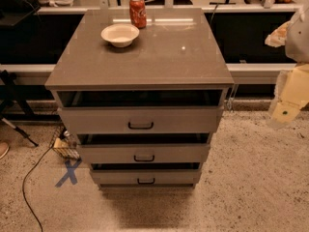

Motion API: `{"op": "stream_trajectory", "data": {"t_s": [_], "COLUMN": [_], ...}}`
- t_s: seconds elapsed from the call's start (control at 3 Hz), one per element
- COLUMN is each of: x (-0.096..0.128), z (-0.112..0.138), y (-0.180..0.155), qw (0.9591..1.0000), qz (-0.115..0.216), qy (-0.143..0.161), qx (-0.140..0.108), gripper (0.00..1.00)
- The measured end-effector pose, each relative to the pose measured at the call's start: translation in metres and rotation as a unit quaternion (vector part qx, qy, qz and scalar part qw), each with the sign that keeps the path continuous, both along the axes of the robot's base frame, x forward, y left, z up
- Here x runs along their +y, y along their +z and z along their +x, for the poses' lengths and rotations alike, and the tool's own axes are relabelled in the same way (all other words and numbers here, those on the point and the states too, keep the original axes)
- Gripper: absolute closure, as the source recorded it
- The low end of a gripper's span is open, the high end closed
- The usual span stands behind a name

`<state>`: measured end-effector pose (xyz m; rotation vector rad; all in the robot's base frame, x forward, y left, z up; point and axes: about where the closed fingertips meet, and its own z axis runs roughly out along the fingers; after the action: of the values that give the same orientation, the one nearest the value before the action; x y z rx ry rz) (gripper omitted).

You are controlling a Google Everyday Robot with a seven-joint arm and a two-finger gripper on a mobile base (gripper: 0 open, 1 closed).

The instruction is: Open bottom drawer

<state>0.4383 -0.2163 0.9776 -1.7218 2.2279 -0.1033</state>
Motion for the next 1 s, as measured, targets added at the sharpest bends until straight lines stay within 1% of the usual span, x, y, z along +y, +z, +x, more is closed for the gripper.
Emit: {"op": "stream_trajectory", "data": {"t_s": [0.33,0.67,1.0], "x": [0.0,-0.003,-0.001], "z": [0.0,-0.006,-0.023], "y": [0.0,-0.025,-0.089], "qw": [1.0,0.9993,0.9931], "qz": [0.0,0.026,0.094], "qy": [0.0,0.001,0.013], "qx": [0.0,0.026,0.069], "gripper": [0.0,0.0,0.0]}}
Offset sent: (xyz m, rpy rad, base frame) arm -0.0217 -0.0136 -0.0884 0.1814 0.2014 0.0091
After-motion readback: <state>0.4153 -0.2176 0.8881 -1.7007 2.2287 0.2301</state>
